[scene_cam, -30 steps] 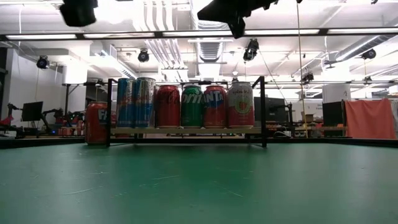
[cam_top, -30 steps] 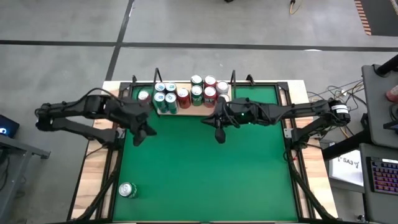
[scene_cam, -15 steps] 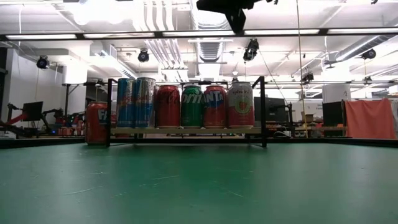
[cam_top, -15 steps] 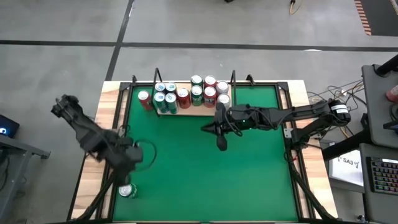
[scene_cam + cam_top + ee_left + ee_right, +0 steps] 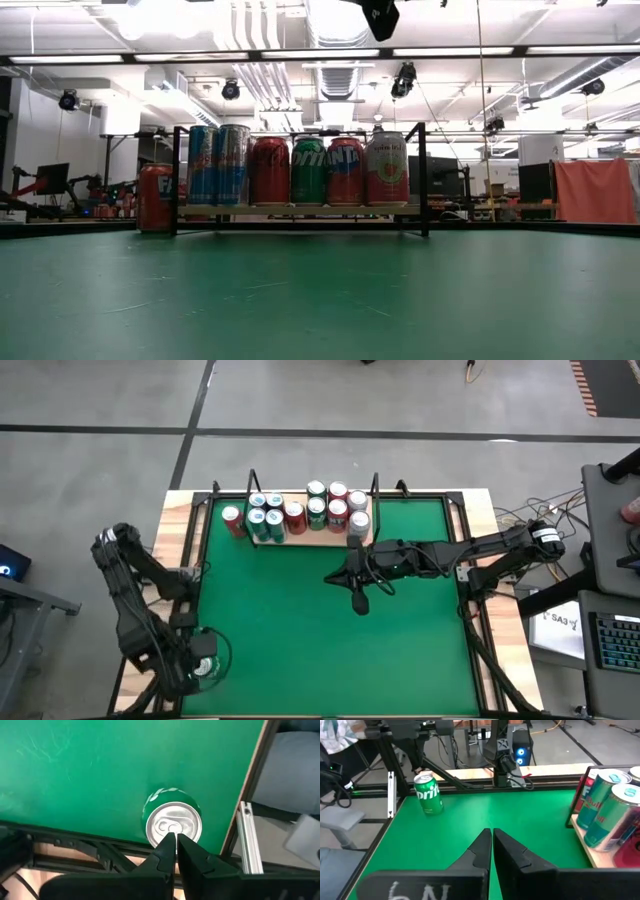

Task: Pick and place cans onto a shelf
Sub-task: Put the green soda can on the shelf aligned with the other green soda can

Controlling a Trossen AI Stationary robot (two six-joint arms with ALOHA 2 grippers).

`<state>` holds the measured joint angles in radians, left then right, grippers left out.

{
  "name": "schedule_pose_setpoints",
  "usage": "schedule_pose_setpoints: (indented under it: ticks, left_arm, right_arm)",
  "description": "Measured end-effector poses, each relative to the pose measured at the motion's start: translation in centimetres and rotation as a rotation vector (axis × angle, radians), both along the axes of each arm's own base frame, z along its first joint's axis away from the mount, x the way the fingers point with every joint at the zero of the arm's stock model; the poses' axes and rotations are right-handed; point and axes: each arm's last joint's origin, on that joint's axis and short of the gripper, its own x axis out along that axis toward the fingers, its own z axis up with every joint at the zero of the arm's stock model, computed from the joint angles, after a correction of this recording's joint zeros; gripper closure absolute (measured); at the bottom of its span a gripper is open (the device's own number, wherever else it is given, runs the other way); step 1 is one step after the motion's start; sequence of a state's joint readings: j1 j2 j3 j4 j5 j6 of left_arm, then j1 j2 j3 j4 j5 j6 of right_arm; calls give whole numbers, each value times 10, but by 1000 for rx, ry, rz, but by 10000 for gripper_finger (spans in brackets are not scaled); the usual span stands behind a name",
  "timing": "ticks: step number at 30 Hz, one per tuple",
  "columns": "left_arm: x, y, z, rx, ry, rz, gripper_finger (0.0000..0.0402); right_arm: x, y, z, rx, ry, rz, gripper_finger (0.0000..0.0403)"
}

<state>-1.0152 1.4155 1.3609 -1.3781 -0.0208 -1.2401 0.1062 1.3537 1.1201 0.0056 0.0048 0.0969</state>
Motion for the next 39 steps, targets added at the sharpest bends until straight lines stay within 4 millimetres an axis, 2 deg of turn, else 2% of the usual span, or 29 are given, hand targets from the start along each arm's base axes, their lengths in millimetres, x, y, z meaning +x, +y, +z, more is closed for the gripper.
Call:
schedule_pose_setpoints:
  ticks: [7, 11, 16, 24, 28, 33, 39]
  left_arm:
    - [5, -23, -13, 35, 52, 7, 401]
    - [10, -31, -12, 38, 54, 25, 377]
    - [13, -36, -15, 77, 81, 63, 311]
    - [10, -41, -32, 214, 148, 59, 159]
    - [6, -44, -34, 239, 138, 41, 97]
    - [5, -45, -35, 250, 113, 38, 46]
    - [6, -45, -35, 254, 92, 38, 22]
  right_arm:
    - [-1, 2, -5, 11, 17, 1, 394]
    - [-2, 2, -9, 28, 30, -4, 394]
    - [-3, 6, -14, 54, 45, 0, 394]
    - [-5, 25, -14, 52, 36, 60, 394]
    - [-7, 33, -14, 52, 37, 84, 394]
    - [-8, 39, -14, 40, 35, 77, 394]
    - [-9, 43, -14, 33, 33, 73, 394]
